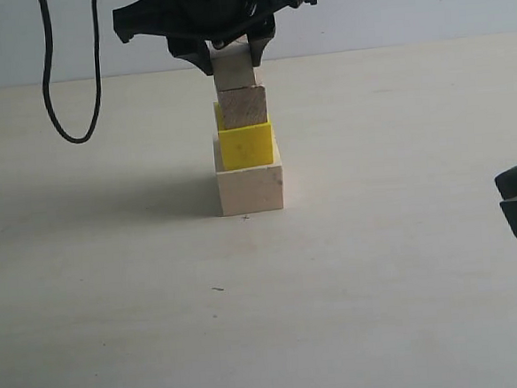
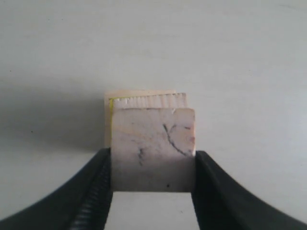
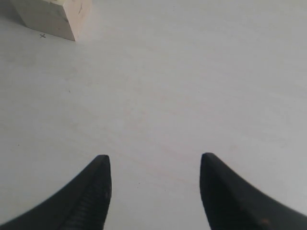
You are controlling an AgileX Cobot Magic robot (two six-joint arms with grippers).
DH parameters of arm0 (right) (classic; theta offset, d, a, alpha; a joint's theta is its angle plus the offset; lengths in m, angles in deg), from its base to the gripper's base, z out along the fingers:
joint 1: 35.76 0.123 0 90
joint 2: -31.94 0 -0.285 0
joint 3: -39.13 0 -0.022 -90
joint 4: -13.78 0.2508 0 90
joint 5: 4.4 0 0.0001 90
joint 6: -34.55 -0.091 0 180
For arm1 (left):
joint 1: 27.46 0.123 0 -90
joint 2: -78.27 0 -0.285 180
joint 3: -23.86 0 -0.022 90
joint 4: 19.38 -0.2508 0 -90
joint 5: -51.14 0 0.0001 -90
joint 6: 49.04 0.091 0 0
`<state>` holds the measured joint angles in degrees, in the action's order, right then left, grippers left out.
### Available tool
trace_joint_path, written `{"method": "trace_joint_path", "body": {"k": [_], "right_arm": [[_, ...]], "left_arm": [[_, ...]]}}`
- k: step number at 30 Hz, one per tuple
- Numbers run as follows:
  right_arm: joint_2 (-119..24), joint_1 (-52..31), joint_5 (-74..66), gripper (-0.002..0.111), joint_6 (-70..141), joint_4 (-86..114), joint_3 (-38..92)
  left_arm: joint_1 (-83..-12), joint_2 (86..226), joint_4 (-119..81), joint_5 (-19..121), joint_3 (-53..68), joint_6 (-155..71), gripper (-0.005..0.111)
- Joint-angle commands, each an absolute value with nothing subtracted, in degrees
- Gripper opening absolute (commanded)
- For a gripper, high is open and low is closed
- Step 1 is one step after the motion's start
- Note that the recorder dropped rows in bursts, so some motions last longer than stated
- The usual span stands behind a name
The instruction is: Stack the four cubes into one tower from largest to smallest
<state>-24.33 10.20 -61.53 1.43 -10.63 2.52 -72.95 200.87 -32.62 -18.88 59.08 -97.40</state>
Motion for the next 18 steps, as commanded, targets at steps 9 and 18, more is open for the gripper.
{"method": "trace_joint_path", "body": {"k": [9, 18], "right_arm": [[-23.9, 10.3, -61.3, 0.053, 1.6, -10.6, 2.3], [-23.9, 10.3, -61.3, 0.053, 1.6, -10.6, 2.3]], "left_arm": [[-73.2, 200.5, -33.3, -17.3, 58.8, -97.4, 0.0], [-73.2, 200.5, -33.5, -18.5, 58.8, -97.4, 0.0]]}}
